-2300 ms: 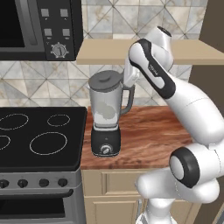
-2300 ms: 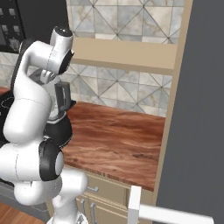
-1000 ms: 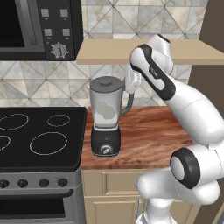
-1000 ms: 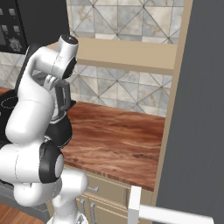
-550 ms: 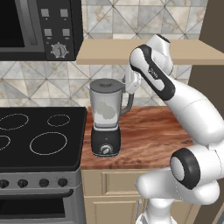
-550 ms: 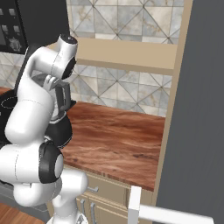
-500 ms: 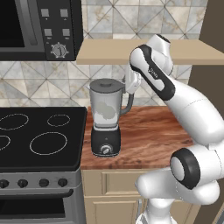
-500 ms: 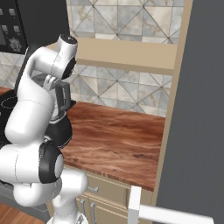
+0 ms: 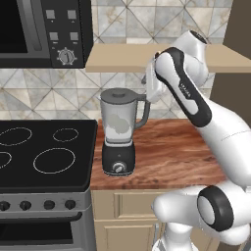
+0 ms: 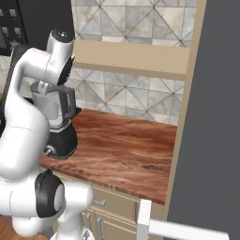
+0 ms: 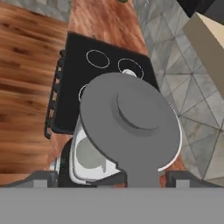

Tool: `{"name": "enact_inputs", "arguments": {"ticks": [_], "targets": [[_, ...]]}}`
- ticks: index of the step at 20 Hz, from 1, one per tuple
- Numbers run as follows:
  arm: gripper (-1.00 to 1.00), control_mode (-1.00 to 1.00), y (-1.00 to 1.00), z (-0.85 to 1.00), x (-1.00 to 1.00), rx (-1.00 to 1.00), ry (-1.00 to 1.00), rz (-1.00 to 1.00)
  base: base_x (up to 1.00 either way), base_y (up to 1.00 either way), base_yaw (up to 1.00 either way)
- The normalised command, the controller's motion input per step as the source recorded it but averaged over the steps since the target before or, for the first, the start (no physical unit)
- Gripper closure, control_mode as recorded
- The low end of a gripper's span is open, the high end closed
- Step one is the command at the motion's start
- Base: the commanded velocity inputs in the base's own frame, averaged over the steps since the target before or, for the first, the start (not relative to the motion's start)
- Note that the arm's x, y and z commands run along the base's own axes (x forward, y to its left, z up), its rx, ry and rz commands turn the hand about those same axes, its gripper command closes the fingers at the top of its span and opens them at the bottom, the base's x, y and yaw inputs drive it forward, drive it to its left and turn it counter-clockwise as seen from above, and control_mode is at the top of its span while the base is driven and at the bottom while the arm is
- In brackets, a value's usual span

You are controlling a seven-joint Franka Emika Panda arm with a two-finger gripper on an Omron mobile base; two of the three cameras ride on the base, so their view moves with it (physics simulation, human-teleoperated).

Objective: Grab the lemon and lime from the fridge, place them in the blender, close the lid, and turn on the blender to create a marinade.

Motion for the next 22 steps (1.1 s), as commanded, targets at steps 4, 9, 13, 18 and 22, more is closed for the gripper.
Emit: {"name": "enact_inputs", "arguments": {"ticks": [4,9,13,18,22], "targets": [[-1.0,-1.0,0.03,0.09,-0.95,-0.01,-0.25,-0.04,0.0,0.0,0.0],[-1.0,-1.0,0.44,-0.11,-1.0,-0.01,-0.2,-0.25,0.0,0.0,0.0],[-1.0,-1.0,0.89,-0.19,-0.7,-0.01,-0.12,-0.49,0.0,0.0,0.0],[-1.0,-1.0,0.82,-0.29,-0.46,0.0,-0.06,-0.56,0.0,0.0,0.0],[-1.0,-1.0,0.33,-0.44,-0.36,0.0,-0.04,-0.46,0.0,0.0,0.0]]}}
